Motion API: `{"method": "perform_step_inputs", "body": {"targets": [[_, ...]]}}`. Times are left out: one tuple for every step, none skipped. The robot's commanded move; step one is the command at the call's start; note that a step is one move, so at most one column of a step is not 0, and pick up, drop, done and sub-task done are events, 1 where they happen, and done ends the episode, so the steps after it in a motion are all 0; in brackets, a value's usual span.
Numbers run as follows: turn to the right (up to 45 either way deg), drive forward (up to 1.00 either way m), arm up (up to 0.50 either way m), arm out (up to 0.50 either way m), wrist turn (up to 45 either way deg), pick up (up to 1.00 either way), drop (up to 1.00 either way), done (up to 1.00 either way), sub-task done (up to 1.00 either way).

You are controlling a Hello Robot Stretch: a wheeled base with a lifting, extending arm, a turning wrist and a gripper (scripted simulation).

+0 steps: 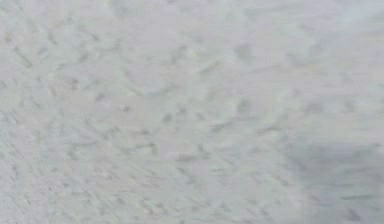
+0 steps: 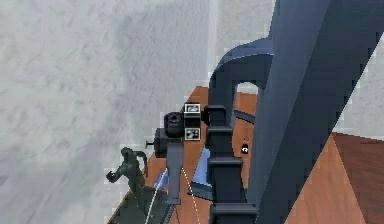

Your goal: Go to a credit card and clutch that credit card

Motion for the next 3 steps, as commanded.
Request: {"method": "perform_step_inputs", "body": {"targets": [[0.0, 0.0, 0.0, 0.0, 45.0, 0.0, 0.0, 0.0, 0.0], [0.0, 0.0, 0.0, 0.0, 45.0, 0.0, 0.0, 0.0, 0.0], [0.0, 0.0, 0.0, 0.0, 45.0, 0.0, 0.0, 0.0, 0.0]]}}
